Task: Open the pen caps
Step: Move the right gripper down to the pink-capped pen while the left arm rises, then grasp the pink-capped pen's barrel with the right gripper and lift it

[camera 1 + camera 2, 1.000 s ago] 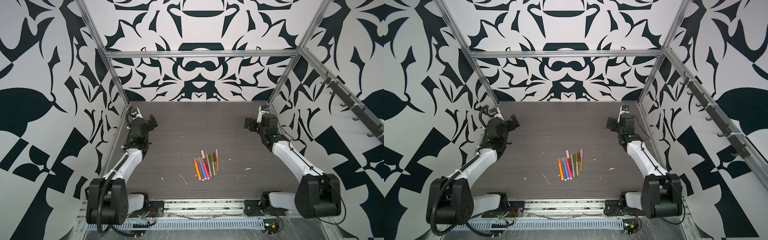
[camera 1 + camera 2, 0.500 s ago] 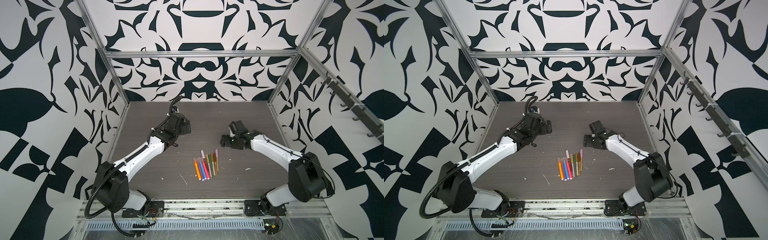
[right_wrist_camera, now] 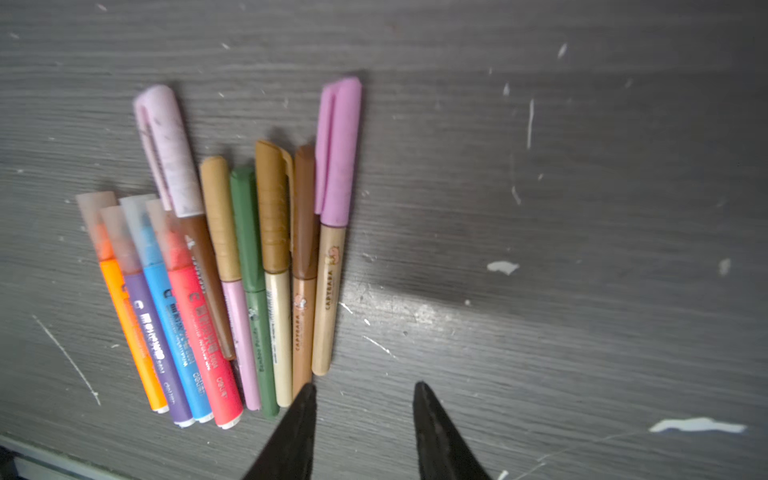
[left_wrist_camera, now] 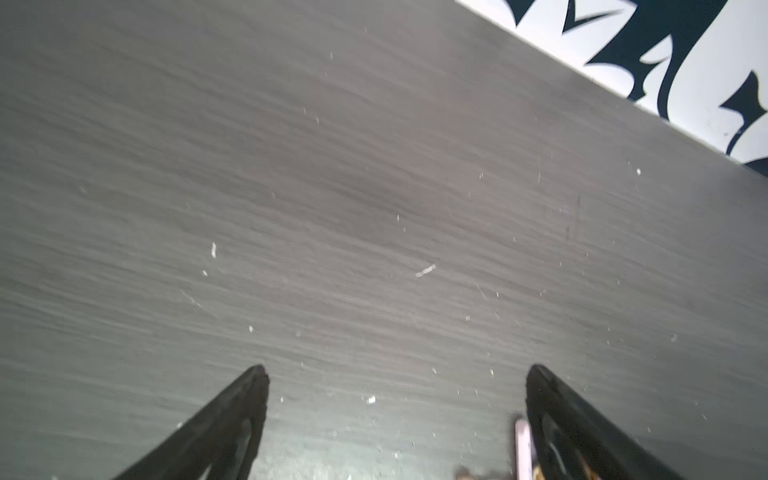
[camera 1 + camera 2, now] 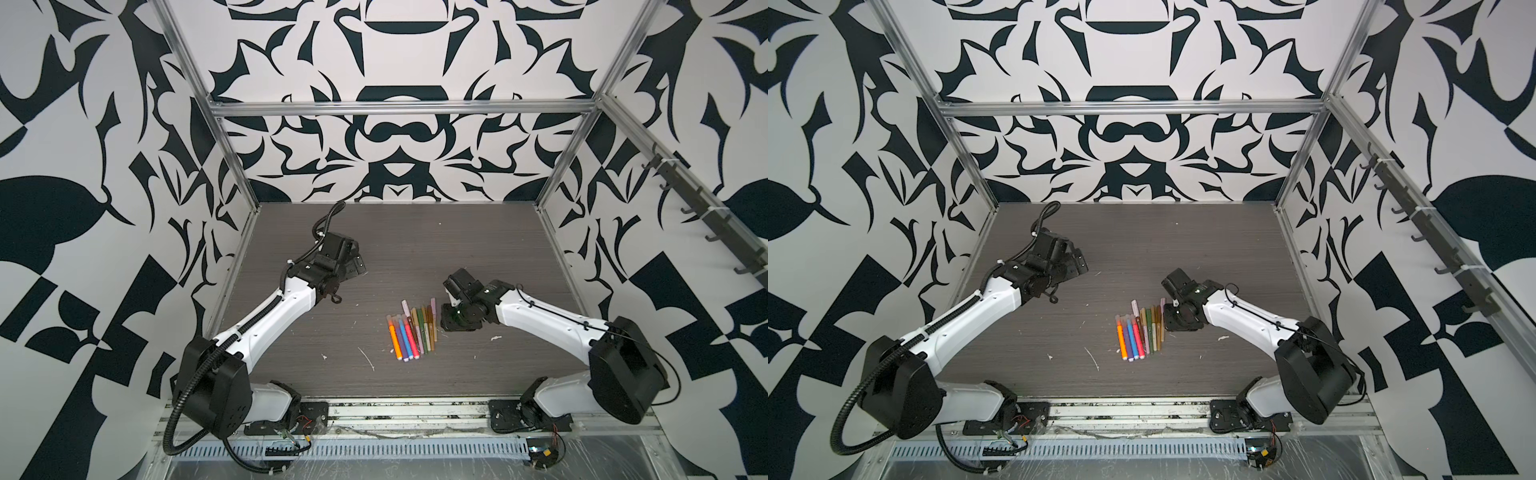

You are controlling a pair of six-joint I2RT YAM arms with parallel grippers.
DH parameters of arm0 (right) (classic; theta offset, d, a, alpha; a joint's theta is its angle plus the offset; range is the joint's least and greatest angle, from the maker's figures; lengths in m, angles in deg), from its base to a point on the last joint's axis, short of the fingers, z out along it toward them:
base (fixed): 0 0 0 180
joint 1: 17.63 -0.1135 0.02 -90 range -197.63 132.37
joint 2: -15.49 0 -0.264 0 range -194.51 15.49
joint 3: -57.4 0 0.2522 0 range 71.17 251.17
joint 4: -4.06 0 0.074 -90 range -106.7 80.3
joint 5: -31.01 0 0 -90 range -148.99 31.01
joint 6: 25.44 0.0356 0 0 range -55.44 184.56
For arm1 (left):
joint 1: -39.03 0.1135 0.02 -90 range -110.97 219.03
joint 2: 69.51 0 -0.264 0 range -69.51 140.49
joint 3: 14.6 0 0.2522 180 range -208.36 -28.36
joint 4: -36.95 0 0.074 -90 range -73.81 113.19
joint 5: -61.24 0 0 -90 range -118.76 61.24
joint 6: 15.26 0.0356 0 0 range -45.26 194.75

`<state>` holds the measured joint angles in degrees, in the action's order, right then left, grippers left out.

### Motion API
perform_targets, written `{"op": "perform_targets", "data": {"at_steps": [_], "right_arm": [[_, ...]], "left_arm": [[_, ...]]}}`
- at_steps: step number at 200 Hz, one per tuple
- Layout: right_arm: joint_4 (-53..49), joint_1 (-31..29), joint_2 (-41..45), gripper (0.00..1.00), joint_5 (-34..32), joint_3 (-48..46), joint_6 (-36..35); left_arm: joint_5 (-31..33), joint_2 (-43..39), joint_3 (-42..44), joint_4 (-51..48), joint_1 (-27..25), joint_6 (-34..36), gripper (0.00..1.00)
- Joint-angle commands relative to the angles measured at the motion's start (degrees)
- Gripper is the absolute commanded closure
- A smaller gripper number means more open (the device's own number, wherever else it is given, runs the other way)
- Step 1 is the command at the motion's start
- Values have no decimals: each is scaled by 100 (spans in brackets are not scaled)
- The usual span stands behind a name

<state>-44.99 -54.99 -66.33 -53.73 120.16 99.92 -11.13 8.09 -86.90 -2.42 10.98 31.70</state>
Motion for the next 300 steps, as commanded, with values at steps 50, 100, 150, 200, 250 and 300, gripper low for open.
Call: {"op": "perform_targets", "data": {"at_steps": [50,100,150,200,250,300], "right_arm": [[163,-108,-525,67,305,56,287],[210,-129,-699,67,374,187,279],[426,-124,-800,67,582,185,350],[280,-125,-888,67,421,235,416],[-140,-135,-1116,68,59,412,439],[-465,-131,-1119,74,-316,527,433]], "left_arm": [[-896,141,9,1,408,-571,1],[-964,220,-19,-11,438,-565,1],[-998,235,-9,-29,502,-480,1],[-1051,253,21,-47,545,-477,1],[-1033,213,57,-77,548,-474,1],[-1083,248,26,-52,573,-494,1]]}}
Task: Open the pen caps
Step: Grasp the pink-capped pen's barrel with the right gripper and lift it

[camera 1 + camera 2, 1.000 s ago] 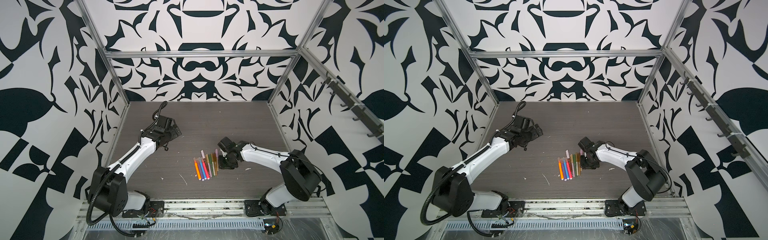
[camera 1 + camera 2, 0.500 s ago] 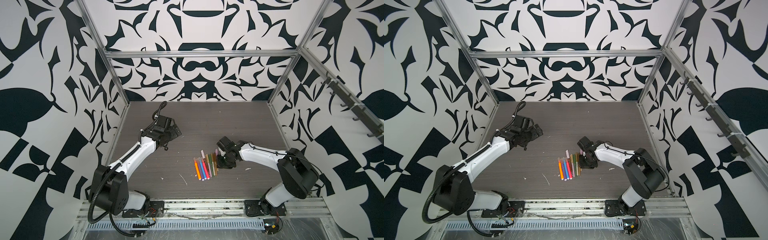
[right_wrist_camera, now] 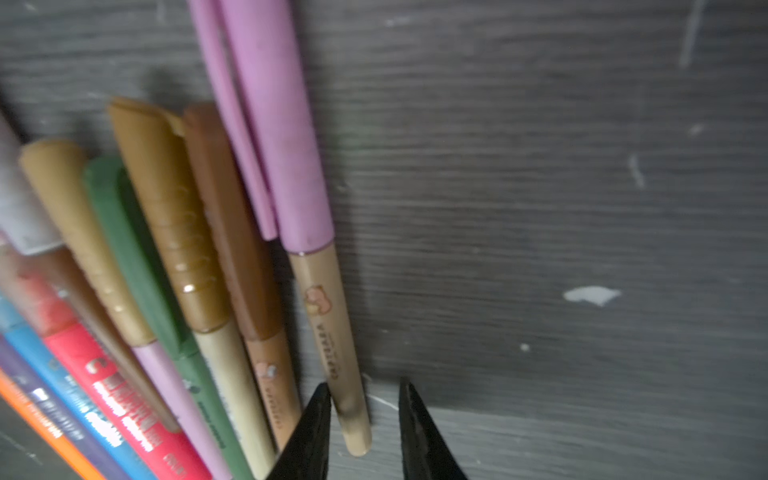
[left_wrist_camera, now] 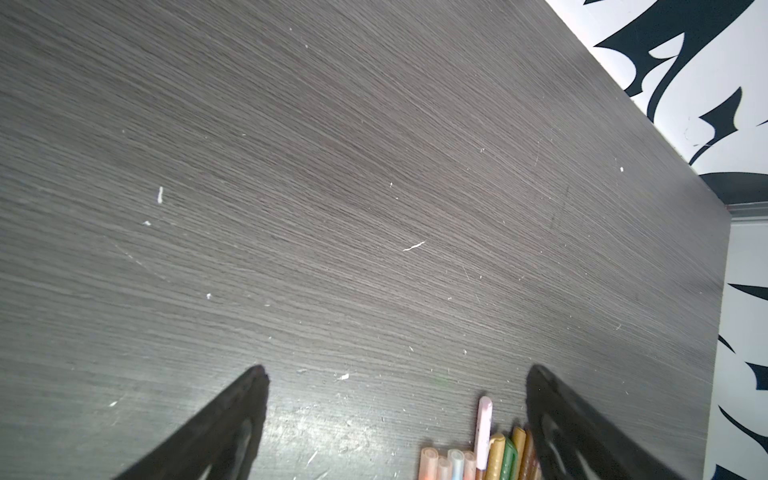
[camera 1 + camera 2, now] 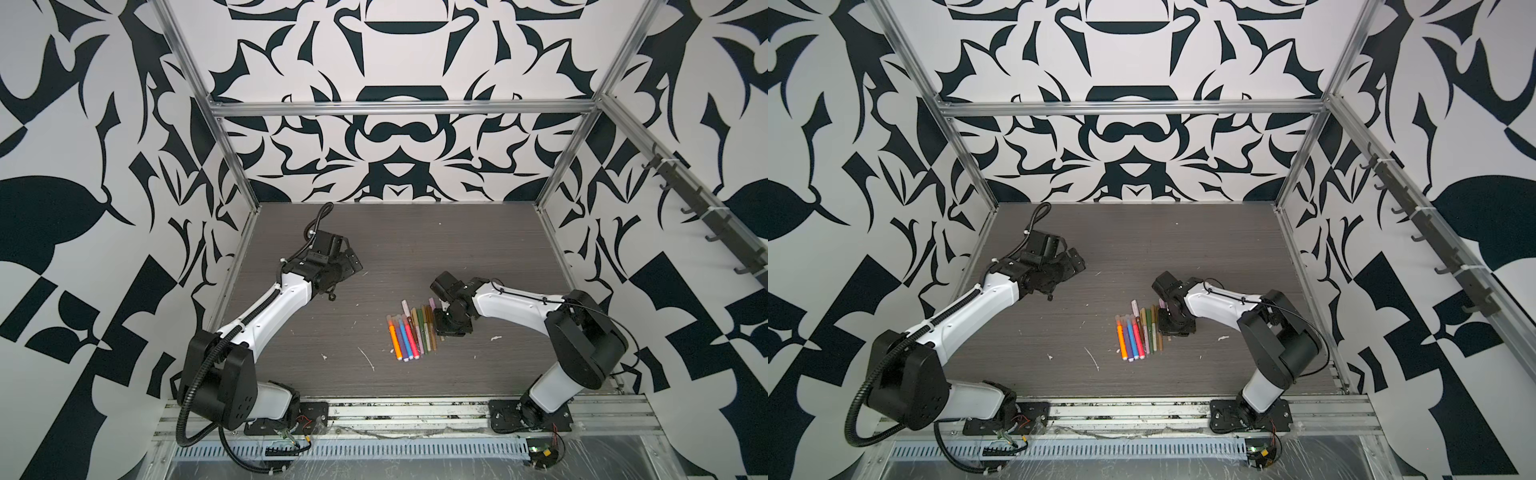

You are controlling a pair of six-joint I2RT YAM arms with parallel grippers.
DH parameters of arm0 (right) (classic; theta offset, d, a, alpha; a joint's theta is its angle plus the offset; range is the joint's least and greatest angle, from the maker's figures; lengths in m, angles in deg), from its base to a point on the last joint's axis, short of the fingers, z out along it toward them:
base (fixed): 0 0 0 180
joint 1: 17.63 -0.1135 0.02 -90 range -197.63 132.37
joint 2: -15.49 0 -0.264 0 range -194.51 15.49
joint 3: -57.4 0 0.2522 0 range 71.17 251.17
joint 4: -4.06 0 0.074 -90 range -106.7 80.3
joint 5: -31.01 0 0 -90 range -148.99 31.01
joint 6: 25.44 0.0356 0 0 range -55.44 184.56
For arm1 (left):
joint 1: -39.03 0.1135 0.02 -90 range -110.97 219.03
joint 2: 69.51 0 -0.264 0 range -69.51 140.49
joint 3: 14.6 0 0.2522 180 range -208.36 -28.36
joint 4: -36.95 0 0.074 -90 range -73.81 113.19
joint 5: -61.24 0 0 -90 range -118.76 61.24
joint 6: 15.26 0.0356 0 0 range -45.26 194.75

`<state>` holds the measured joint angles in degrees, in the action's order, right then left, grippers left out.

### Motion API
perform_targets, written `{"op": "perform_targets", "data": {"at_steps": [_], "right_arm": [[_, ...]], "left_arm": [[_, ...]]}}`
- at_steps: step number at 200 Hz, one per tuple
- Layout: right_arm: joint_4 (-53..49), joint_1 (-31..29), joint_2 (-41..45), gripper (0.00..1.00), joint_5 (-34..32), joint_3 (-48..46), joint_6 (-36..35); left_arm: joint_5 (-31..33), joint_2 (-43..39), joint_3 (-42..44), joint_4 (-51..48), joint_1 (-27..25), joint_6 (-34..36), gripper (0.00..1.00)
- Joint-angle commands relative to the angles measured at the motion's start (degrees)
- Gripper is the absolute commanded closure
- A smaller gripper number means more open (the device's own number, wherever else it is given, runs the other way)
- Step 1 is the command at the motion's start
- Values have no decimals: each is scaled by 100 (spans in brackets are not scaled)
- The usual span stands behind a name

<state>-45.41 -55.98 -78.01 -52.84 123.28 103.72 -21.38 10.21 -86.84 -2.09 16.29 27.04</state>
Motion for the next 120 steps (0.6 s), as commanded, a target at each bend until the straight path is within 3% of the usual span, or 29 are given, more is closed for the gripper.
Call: {"op": "perform_targets", "data": {"at_steps": [1,36,85,105,120], "right_arm": [[-435,-33,45,74,-414,217,55],[-681,-33,-86,78,-672,338,3],[-593,131,-453,80,-362,516,-314],[-638,470,-546,95,-99,703,-664],[-832,788,-524,100,-61,910,-974]], "left_arm": [[-64,39,16,-79,37,-29,1],[-375,78,3,190,41,109,1],[-942,229,-48,657,7,135,1],[-1333,184,116,1181,13,56,1],[-1517,243,8,1194,7,33,1]]}}
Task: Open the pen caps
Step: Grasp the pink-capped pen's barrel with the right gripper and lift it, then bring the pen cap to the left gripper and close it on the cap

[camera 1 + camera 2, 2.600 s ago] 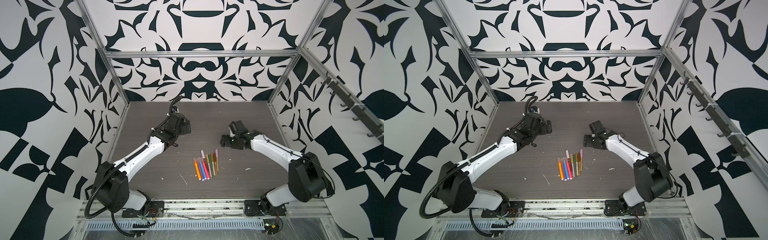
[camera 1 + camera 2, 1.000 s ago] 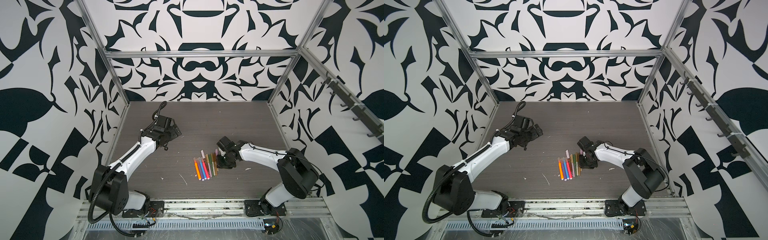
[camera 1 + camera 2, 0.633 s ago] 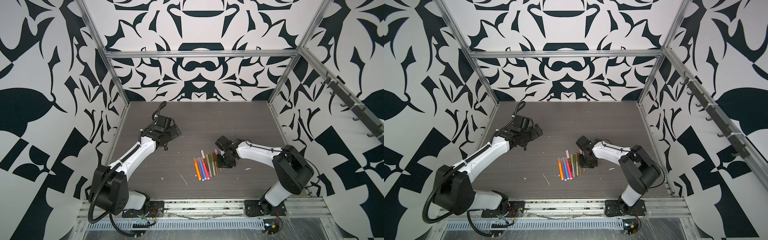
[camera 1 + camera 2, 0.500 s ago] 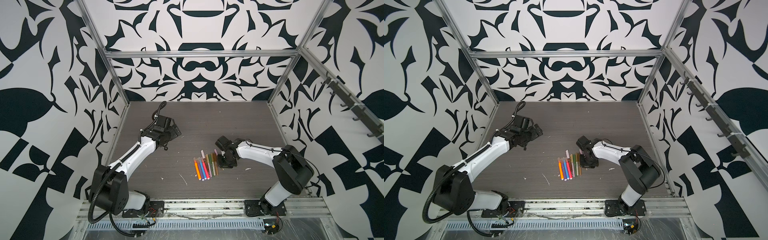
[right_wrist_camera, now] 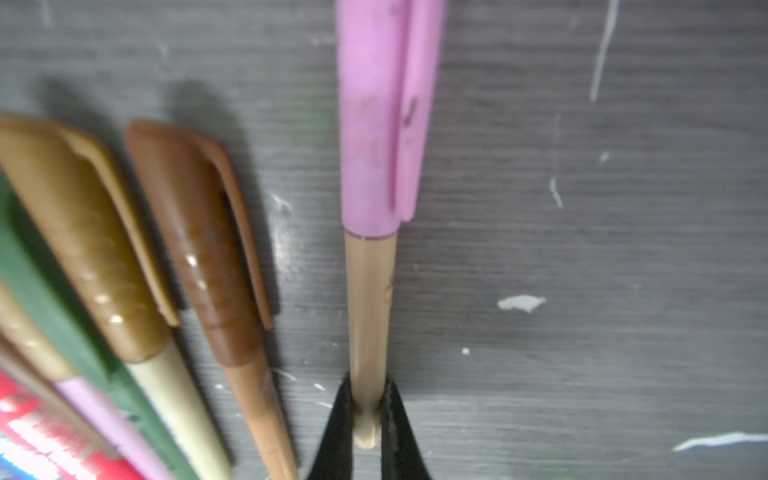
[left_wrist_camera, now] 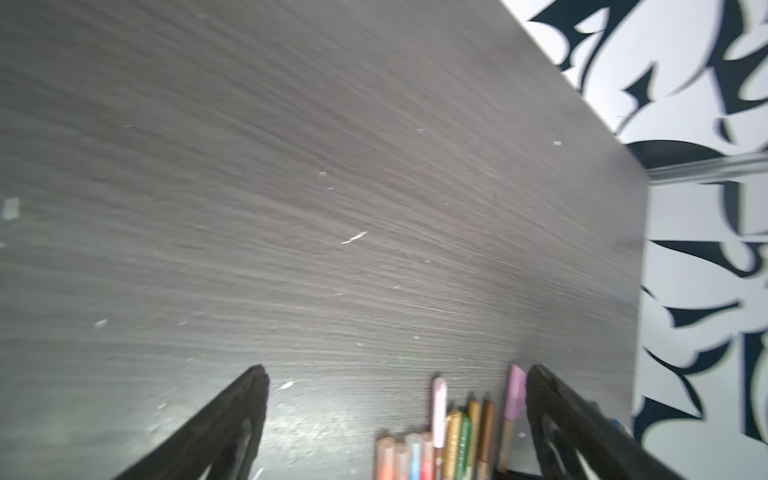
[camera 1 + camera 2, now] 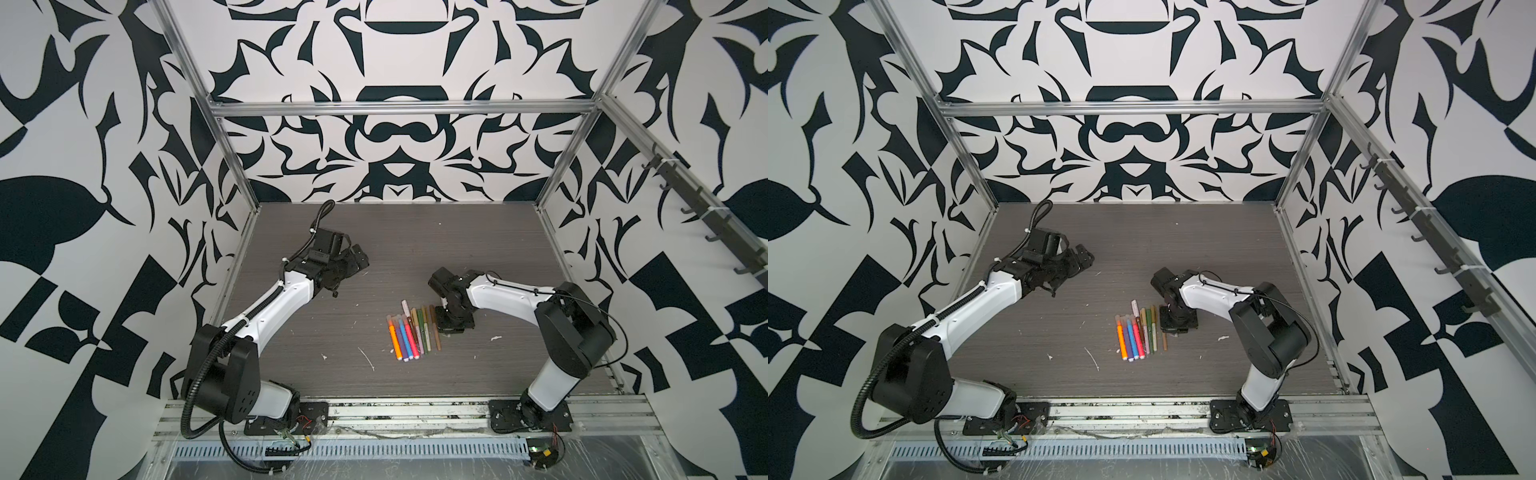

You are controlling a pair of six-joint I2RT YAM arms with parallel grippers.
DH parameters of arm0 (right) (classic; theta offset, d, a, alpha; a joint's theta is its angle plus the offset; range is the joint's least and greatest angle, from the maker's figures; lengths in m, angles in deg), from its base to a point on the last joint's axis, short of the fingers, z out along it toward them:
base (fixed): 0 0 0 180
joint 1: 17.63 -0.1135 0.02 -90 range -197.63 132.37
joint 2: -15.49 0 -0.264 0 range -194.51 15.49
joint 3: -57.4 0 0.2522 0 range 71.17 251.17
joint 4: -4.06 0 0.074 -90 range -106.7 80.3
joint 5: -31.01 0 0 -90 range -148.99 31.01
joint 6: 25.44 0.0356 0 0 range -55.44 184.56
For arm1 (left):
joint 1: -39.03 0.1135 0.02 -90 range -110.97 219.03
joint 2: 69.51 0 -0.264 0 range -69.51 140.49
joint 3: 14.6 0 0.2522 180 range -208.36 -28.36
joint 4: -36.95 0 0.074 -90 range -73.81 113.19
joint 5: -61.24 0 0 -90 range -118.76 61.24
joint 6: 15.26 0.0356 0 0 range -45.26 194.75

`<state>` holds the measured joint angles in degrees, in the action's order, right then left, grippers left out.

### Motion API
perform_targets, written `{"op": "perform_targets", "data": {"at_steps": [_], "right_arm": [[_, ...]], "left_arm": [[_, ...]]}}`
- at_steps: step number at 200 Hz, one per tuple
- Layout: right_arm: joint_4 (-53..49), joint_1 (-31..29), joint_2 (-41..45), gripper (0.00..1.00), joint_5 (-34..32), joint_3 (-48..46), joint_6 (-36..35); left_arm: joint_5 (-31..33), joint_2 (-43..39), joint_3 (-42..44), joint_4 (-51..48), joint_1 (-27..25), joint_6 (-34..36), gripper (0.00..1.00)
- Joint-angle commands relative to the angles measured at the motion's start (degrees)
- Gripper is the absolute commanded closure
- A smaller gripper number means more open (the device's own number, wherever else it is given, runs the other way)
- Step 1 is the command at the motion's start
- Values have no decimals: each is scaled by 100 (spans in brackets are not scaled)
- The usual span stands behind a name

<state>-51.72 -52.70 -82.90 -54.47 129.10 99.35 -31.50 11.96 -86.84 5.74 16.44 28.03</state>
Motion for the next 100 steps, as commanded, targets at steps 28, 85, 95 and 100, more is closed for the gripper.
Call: {"op": "perform_targets", "data": {"at_steps": [28,85,95,100], "right_arm": [[-737,1053,210,100,175,1034,-1194],[-1391,1532,-133,100,3177,2712,-2048],[-1372,1515,-234,100,3503,2822,-1905],[-1327,1504,-255,100,3603,2834,-1822]], "left_arm": [[-870,263,-437,295,-88,34,1],[-2981,1796,-1696,287,-291,-465,14],[-3033,2013,-1881,230,-394,-524,14],[-3033,2106,-1976,188,-443,-535,14]]}}
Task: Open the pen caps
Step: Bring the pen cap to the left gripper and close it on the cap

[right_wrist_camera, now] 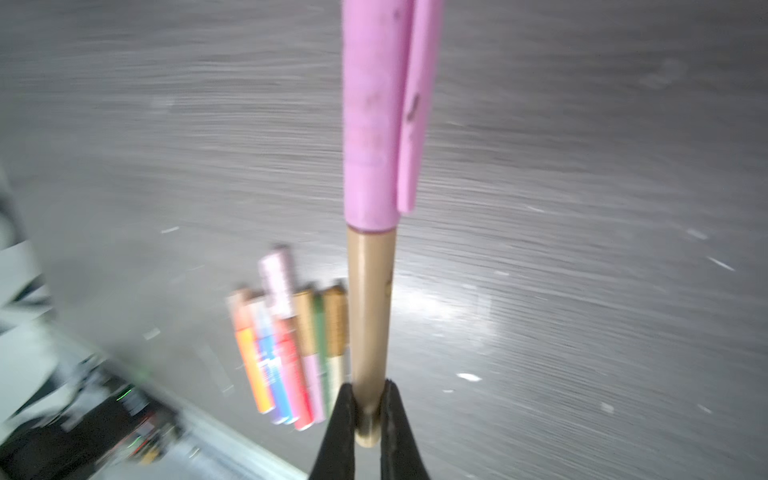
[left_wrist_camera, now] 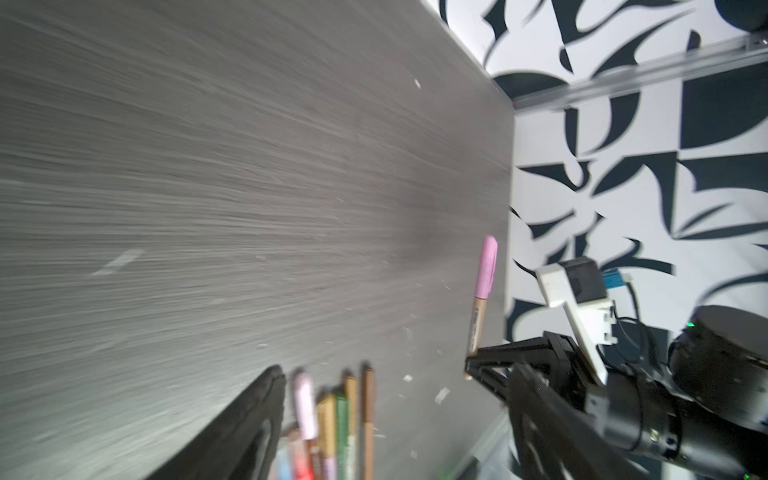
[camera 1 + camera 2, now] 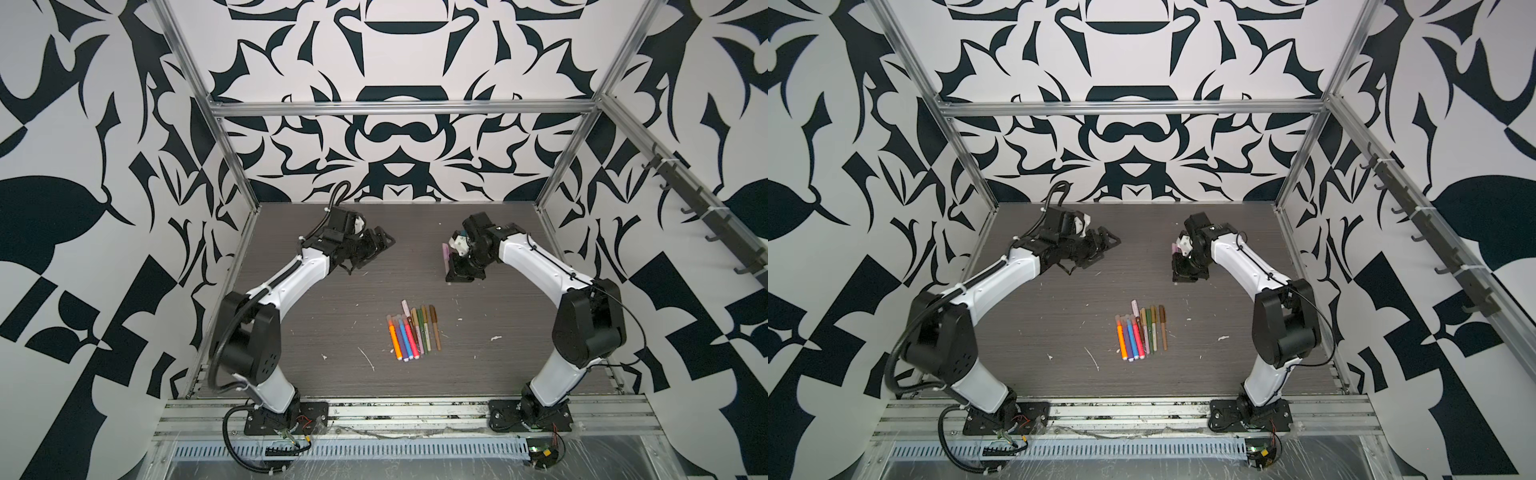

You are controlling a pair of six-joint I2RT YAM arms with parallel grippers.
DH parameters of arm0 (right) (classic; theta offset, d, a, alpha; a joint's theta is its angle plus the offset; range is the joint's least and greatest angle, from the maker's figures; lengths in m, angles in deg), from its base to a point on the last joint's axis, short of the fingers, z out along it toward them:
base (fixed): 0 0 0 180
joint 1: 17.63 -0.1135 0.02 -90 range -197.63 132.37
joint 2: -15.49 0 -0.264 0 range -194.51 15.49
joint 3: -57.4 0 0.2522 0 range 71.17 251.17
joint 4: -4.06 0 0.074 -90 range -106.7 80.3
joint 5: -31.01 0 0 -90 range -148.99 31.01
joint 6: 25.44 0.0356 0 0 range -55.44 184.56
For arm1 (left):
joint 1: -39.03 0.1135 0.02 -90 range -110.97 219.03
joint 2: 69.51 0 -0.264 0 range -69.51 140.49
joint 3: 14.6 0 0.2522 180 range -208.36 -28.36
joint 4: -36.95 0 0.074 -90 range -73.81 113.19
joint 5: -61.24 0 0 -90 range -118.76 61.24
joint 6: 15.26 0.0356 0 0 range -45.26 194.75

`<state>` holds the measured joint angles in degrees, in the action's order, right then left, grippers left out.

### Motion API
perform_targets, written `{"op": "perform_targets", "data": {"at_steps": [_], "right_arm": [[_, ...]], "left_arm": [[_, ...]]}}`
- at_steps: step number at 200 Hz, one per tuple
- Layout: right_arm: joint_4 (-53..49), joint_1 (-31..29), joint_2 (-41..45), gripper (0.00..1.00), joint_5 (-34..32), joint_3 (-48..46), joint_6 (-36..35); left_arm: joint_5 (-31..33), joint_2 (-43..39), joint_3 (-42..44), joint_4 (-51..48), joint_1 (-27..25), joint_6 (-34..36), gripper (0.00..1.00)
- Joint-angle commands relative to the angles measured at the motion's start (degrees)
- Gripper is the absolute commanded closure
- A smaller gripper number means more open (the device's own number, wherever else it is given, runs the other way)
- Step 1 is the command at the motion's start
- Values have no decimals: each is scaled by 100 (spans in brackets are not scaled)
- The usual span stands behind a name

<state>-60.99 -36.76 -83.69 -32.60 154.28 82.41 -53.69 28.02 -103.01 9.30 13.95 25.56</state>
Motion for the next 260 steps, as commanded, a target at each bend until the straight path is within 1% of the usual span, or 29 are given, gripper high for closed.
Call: {"op": "perform_targets", "data": {"at_steps": [1,14,16,27,44,80,119,136,146,240,251,260], "right_arm": [[-396,-94,-178,100,1431,322,-112],[-230,-164,-188,100,1580,321,101],[-208,-172,-185,100,1591,320,135],[-115,-236,-190,100,1667,303,248],[44,-330,-216,100,1811,226,434],[272,-490,-216,100,1897,17,609],[431,-564,-174,100,2101,-58,672],[427,-608,-147,100,2140,-48,610],[429,-617,-125,100,2142,-49,581],[573,-618,-39,100,2300,-124,636],[572,-618,-36,100,2302,-141,634],[576,-618,-32,100,2279,-155,635]], "left_arm": [[-813,519,-380,-176,-205,-291,14],[-813,716,-572,-251,-322,-371,14],[-812,743,-600,-260,-326,-389,17],[-846,871,-704,-278,-382,-474,22],[-864,983,-779,-289,-432,-524,25],[-893,1045,-830,-285,-456,-525,30],[-971,1191,-911,-254,-524,-547,43],[-1007,1219,-902,-216,-540,-587,52],[-1057,1237,-882,-144,-533,-633,55],[-1102,1197,-701,68,-542,-791,67],[-1120,1189,-687,96,-546,-801,73],[-1128,1180,-678,106,-542,-798,82]]}}
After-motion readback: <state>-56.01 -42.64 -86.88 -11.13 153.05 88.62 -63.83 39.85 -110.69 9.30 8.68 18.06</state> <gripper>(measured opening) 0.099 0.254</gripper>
